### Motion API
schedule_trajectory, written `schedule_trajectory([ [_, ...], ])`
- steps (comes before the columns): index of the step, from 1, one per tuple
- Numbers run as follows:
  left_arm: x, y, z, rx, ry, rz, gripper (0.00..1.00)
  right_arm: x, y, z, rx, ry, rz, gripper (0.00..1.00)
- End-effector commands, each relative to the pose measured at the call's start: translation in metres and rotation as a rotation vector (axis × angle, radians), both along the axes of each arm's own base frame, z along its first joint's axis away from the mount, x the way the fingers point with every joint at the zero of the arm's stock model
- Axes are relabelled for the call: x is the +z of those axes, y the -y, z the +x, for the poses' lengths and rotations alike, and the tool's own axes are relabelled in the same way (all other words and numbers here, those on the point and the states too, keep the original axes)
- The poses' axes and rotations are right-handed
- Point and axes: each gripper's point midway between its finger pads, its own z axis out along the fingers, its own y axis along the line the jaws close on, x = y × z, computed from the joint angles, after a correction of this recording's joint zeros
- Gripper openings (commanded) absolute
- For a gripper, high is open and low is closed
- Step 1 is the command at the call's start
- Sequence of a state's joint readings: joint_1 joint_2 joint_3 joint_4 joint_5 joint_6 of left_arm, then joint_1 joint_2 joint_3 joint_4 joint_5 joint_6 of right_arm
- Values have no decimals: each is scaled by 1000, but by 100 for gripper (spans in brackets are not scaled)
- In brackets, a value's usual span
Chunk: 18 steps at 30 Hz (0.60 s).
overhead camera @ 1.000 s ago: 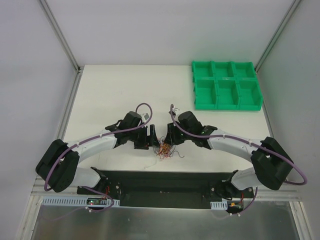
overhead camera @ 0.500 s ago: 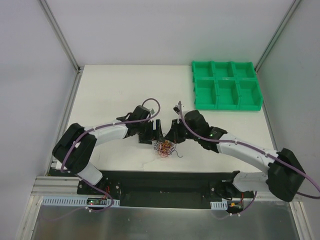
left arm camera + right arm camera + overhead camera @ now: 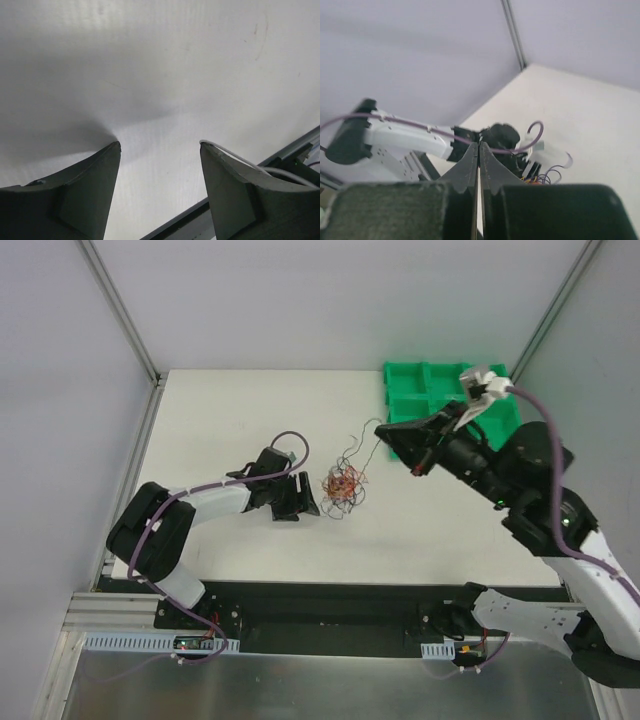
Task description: Untangle the cables
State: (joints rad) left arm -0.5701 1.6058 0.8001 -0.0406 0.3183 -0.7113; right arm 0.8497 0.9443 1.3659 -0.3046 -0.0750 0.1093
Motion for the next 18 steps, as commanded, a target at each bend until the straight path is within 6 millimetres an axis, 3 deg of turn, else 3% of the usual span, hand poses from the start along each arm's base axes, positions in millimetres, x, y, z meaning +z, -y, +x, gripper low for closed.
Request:
schedule_trajectory([
  [1, -10, -43, 3, 65, 45, 119, 64, 39, 18, 5, -71, 109, -30, 0],
  [3, 5, -50, 5, 76, 95, 97, 63, 49, 13, 8, -60, 114, -25, 1],
  [5, 38, -50, 8, 72, 195, 23, 68, 49, 0, 10, -22, 113, -27, 0],
  [8, 89, -42, 3, -3, 355, -89, 75, 26, -18, 19, 9, 66, -65, 0],
  [12, 136, -48, -10, 0, 506, -164, 90, -2, -32, 29, 21, 11, -109, 1],
  [16, 170, -28, -25, -123, 551, -304, 98, -12, -45, 23, 84, -25, -92, 1],
  [18, 176, -14, -26, -173, 527, -344, 98, -15, -49, 20, 111, -35, -81, 1],
])
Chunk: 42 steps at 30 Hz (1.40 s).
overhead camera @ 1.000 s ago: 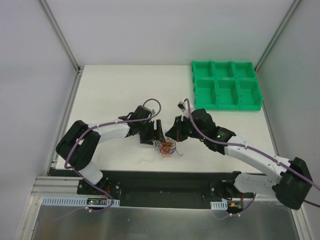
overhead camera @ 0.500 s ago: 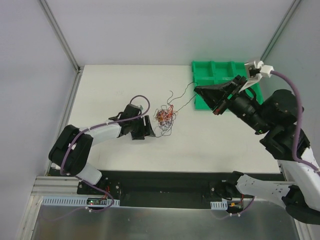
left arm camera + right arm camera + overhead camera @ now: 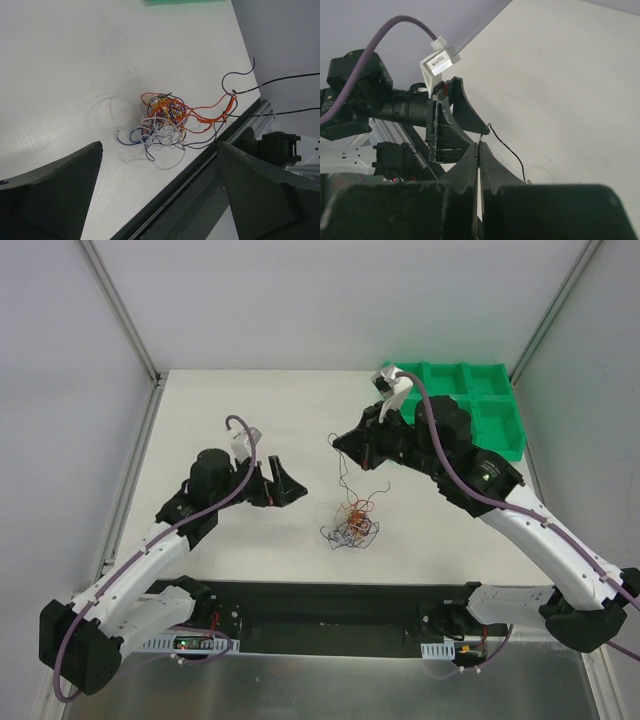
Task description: Untangle the cables
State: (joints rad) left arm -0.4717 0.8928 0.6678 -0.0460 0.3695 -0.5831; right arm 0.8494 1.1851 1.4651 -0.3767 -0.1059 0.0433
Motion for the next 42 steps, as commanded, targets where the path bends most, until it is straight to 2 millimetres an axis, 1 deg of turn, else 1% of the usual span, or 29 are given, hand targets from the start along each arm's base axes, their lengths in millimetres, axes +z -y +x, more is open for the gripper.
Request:
schedule_trajectory([
  [1, 11, 33, -11, -188, -12, -42, 98, 35, -4, -20, 87, 40, 126, 1],
  [3, 26, 50, -4, -221, 22, -65, 98, 35, -7, -25, 117, 29, 144, 1],
  [4, 25, 61, -4, -256, 10, -74, 98, 35, -8, -27, 125, 25, 151, 1],
  [7, 37, 92, -9, -347, 9, -119, 99, 37, -9, -30, 137, 13, 167, 1],
  [10, 33, 114, -12, -386, -7, -135, 99, 45, -7, -33, 138, 20, 190, 1],
  [11, 26, 119, -13, -390, -28, -135, 99, 50, -5, -35, 136, 22, 203, 1],
  [13, 2, 123, -2, -332, -91, -101, 99, 62, -2, -39, 140, 37, 230, 1],
  [14, -16, 124, 4, -305, -133, -76, 98, 68, -1, -41, 143, 42, 244, 1],
  [16, -52, 129, 12, -287, -196, -22, 91, 83, 3, -44, 143, 66, 276, 1],
  [18, -95, 126, 18, -249, -275, 57, 85, 110, 12, -47, 126, 120, 315, 1],
  [20, -133, 119, 21, -206, -341, 133, 81, 137, 25, -48, 93, 186, 338, 1],
  [21, -146, 115, 21, -193, -379, 154, 79, 153, 32, -49, 76, 221, 350, 1],
  [23, -166, 108, 19, -172, -410, 193, 79, 181, 44, -52, 52, 289, 377, 0],
  [25, -183, 93, 25, -109, -408, 251, 77, 206, 54, -54, 27, 352, 404, 1],
  [27, -195, 74, 29, -60, -448, 270, 75, 227, 62, -56, 5, 405, 422, 1],
  [28, -197, 65, 28, -38, -460, 269, 73, 235, 65, -56, -1, 424, 427, 1],
  [29, -196, 56, 30, -17, -459, 259, 72, 238, 64, -55, -3, 425, 428, 0],
  [31, -174, 43, 30, -14, -381, 214, 73, 239, 63, -51, -10, 448, 400, 0],
  [32, -160, 40, 31, -23, -332, 185, 75, 237, 60, -49, -8, 445, 393, 1],
  [34, -125, 38, 28, -65, -195, 136, 81, 227, 52, -43, -4, 423, 381, 1],
  [36, -89, 37, 19, -105, -83, 84, 89, 218, 43, -40, 15, 401, 384, 1],
  [38, -47, 38, 9, -144, 46, 12, 93, 211, 35, -38, 32, 374, 392, 1],
  [40, -15, 36, 1, -161, 156, -41, 96, 206, 30, -34, 37, 355, 388, 1],
  [42, 10, 34, -6, -170, 242, -86, 99, 203, 26, -34, 48, 343, 389, 0],
])
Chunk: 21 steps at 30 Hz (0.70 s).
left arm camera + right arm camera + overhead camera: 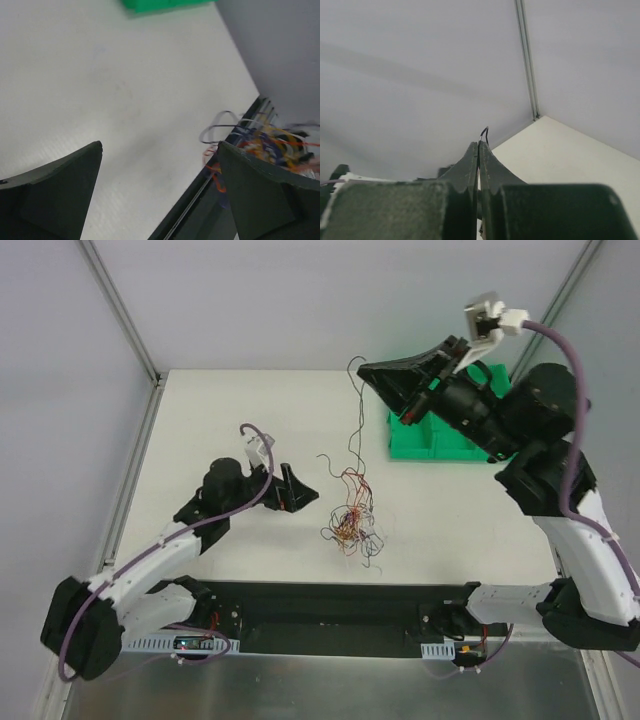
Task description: Untangle the cables
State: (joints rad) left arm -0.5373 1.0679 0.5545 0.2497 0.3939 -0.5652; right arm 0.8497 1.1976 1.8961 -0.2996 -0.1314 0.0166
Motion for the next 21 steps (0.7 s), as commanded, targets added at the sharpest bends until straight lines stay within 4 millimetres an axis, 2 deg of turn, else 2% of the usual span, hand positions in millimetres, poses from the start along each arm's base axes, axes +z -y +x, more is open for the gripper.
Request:
schedule_trajectory([
  [1, 66, 4, -18, -99, 261, -118, 99, 1, -12, 3, 34, -5, 26, 1],
  [4, 98, 18, -33, -190, 357, -179, 99, -2, -17, 4, 47, -21, 28, 1],
  [7, 114, 39, -39, -237, 405, -196, 99, -4, -20, 5, 57, -31, 31, 1],
  [8, 114, 46, -37, -232, 416, -190, 99, -4, -20, 5, 56, -35, 34, 1],
  [14, 85, 68, 12, -88, 388, -108, 99, 6, -22, 2, 79, -39, 73, 1],
  [16, 87, 81, 16, -124, 381, -125, 98, 9, -24, 2, 89, -42, 88, 1],
  [17, 87, 85, 22, -112, 374, -119, 95, 11, -24, 1, 97, -46, 97, 1],
  [18, 78, 82, 34, -53, 352, -80, 92, 13, -24, 1, 99, -47, 105, 1],
  [19, 66, 74, 49, 32, 315, -28, 84, 15, -25, 0, 106, -48, 113, 1],
  [20, 54, 64, 61, 107, 269, 30, 72, 16, -25, -2, 115, -50, 121, 1],
  [21, 42, 55, 70, 156, 225, 81, 66, 18, -25, -4, 123, -49, 128, 1],
])
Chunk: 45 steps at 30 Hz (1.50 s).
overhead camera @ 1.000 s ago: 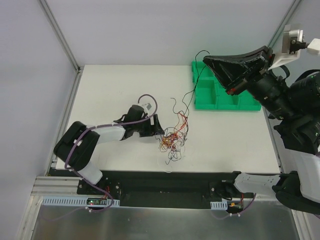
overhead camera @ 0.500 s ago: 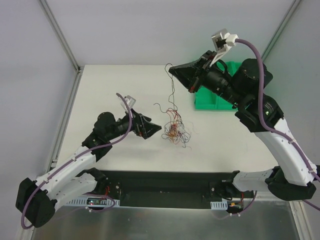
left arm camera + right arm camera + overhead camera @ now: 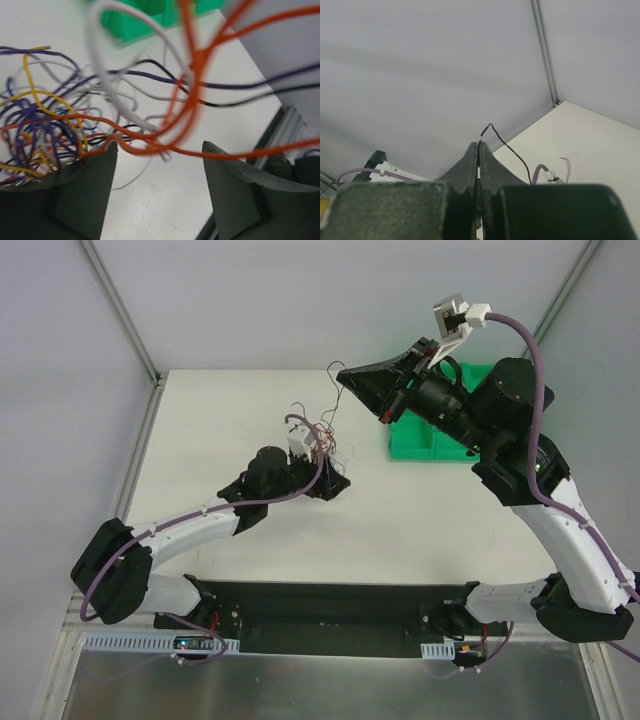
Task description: Untangle the cables
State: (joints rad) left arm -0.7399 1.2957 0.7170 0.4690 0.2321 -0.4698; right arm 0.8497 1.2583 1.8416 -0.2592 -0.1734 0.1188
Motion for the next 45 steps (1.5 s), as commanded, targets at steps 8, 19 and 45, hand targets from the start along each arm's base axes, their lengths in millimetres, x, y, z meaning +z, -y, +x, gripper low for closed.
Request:
schedule_trajectory([
  [8, 9, -39, 59, 352, 52, 86, 87, 54, 7, -25, 83, 63, 174, 1],
  [19, 60, 15, 0, -105, 256, -223, 84, 47, 1, -23, 94, 36, 171, 1],
  [45, -166, -133, 26, 459, -452, 212, 0, 152, 93, -38, -216, 354, 187, 0],
])
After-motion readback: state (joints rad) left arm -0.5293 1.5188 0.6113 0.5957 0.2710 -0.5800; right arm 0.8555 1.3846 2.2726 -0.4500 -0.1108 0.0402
